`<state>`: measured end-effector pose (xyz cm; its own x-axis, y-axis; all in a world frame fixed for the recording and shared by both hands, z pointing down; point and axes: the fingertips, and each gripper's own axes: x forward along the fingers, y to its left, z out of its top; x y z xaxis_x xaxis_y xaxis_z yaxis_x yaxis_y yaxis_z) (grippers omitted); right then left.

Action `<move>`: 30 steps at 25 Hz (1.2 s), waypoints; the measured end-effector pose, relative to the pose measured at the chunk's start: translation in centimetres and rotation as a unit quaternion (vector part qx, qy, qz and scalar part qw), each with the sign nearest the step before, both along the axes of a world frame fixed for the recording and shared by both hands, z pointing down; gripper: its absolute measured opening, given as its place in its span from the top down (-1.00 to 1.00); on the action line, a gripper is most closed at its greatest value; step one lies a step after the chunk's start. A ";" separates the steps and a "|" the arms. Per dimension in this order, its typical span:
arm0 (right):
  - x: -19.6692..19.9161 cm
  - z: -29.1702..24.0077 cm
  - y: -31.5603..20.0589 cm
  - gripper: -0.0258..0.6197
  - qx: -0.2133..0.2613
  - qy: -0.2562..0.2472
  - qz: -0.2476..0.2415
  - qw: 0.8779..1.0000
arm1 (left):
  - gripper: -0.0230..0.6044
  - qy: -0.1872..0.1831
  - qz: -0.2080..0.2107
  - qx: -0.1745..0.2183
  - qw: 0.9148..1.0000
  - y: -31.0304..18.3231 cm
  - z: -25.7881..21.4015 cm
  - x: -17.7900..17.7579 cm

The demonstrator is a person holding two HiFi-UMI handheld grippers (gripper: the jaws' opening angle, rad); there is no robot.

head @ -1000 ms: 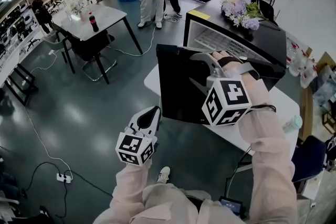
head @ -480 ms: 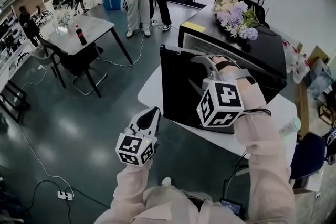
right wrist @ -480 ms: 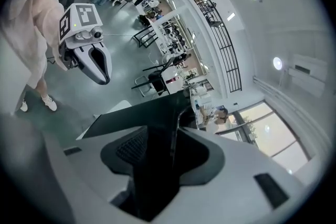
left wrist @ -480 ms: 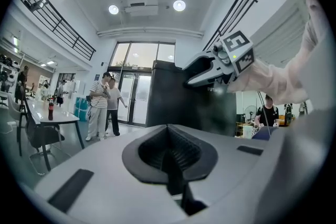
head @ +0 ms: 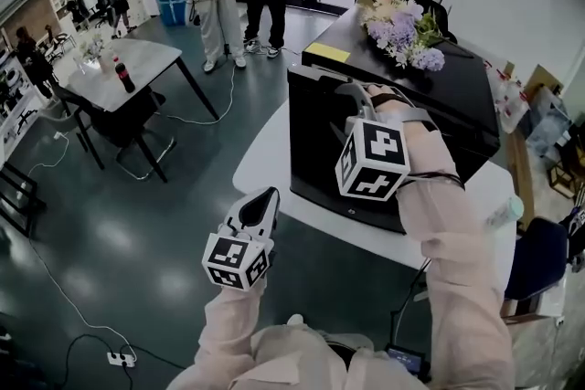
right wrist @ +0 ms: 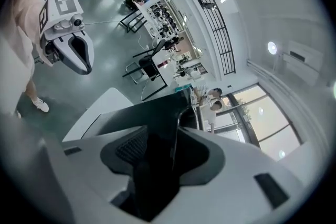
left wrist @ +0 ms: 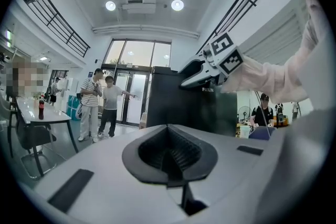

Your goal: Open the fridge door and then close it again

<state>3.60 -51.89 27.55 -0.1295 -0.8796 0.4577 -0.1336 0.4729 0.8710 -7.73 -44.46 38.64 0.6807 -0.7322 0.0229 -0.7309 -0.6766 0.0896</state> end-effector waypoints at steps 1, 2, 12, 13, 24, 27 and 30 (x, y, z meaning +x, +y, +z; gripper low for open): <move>0.3 0.1 -0.4 0.35 0.000 0.000 0.007 1.000 | 0.89 0.000 0.002 -0.001 1.000 -0.2 0.2 0.0; 0.6 0.1 -0.9 0.35 -0.001 0.000 0.013 1.000 | 0.89 0.000 0.004 -0.002 1.000 -0.4 0.3 0.1; 1.3 0.1 -2.2 0.35 0.002 -0.004 0.052 0.999 | 0.89 0.000 0.025 -0.006 1.000 0.3 1.0 0.0; 1.3 0.1 -2.2 0.34 0.005 -0.005 0.053 0.999 | 0.89 0.000 0.026 -0.006 1.000 0.4 1.0 -0.2; 1.1 -3.8 0.5 0.22 0.137 0.007 0.027 0.990 | 0.89 0.002 0.026 -0.005 1.000 3.1 1.1 -0.9; 2.2 -5.1 3.5 0.21 0.145 -0.074 0.029 0.986 | 0.89 0.001 0.033 0.000 0.999 4.8 0.8 0.2; 3.9 -6.3 7.3 0.21 0.144 -0.164 0.035 0.975 | 0.89 0.002 0.039 0.004 0.999 6.9 0.3 1.5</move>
